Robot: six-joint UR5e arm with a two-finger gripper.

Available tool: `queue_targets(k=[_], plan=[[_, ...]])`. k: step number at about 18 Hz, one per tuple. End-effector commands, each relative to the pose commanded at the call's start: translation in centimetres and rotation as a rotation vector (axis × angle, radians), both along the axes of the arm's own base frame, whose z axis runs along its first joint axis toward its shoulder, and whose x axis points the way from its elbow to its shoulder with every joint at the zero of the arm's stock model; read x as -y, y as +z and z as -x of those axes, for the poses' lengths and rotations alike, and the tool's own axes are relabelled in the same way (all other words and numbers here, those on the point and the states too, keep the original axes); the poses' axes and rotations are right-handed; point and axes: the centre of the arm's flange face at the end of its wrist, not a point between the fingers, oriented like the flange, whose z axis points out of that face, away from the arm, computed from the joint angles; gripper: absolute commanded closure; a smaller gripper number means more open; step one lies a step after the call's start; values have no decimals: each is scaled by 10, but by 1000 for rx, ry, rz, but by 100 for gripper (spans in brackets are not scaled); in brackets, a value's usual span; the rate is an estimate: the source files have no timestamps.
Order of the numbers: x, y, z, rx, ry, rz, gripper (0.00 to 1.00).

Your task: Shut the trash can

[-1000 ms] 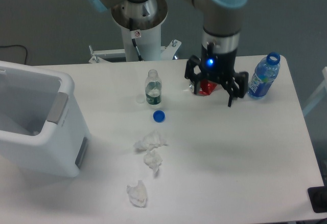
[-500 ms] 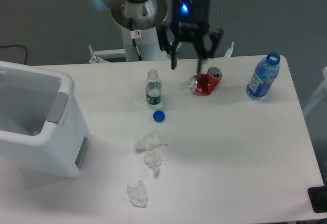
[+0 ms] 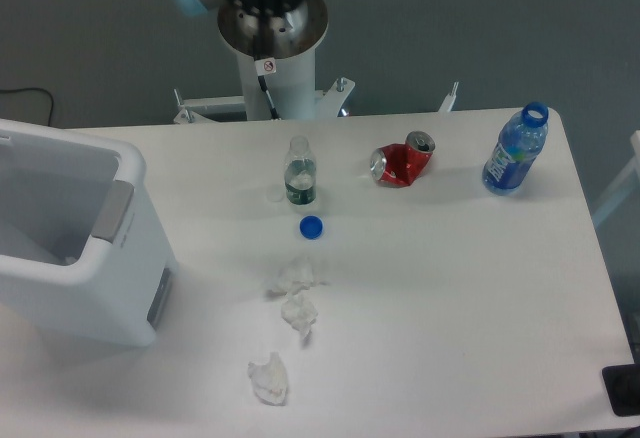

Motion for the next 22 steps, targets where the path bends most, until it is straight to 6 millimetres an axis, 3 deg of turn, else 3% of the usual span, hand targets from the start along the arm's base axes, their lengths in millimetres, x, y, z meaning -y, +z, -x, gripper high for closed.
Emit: queue_targets(k=[9, 16, 22], plan=[[-25, 23, -69, -39, -217, -113, 97], [-22, 60, -95, -63, -292, -189, 97], [-25, 62, -118, -87, -387, -199, 97]])
